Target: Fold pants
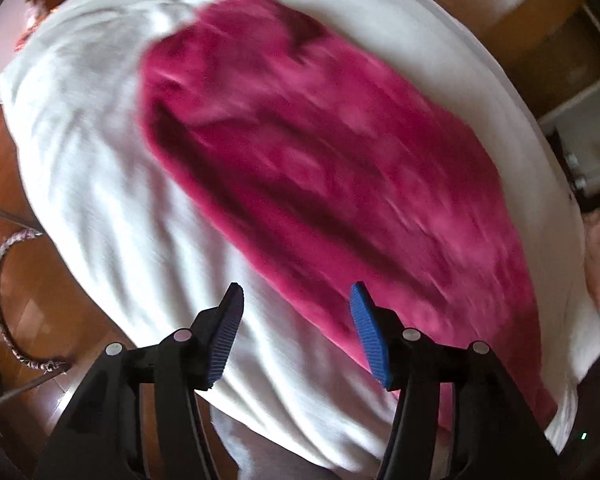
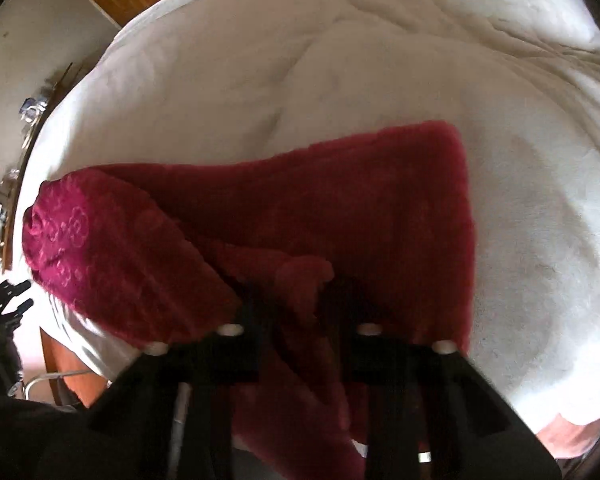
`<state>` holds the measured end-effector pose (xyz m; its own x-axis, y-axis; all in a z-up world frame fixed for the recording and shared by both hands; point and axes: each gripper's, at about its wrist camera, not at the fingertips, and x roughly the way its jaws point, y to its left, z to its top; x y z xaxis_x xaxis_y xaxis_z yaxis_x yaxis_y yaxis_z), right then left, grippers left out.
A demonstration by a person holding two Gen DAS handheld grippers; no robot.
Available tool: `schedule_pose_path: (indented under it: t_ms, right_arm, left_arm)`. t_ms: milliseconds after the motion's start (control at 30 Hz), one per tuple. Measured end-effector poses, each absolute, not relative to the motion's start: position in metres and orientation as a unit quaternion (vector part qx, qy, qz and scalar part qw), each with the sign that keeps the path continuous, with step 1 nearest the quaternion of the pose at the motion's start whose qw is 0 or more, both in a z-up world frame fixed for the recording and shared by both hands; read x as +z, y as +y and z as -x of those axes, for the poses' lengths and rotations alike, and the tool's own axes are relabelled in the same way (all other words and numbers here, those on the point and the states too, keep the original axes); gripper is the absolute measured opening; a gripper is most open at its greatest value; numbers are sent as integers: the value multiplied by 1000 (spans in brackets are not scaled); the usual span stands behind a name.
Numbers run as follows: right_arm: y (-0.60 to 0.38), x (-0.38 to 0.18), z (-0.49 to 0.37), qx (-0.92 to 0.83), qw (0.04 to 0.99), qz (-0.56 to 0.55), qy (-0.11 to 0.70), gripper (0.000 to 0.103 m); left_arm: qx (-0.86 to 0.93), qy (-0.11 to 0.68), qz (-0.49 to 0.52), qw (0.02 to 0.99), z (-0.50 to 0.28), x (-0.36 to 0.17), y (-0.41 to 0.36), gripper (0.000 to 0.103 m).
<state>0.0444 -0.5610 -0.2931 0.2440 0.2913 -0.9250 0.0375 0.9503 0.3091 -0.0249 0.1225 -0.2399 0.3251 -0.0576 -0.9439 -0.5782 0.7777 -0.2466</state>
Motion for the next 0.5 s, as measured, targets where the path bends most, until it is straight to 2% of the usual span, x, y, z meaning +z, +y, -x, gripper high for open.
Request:
schedule_pose_path:
  t_ms: [233,333,500]
  right_arm:
    - [-579,-234,-40,93,819,-109,555,12]
    - [-590,-214,-45,79,837,-105,531,12]
    - [-587,-242,-64,51,837,-86,538,12]
  left_arm:
    - [70,598,211,770,-5,-250,-4,56]
    - [31,604,148,782,-18,-252,-50,62]
    - [8,623,102,775,-23,-263,-86,62]
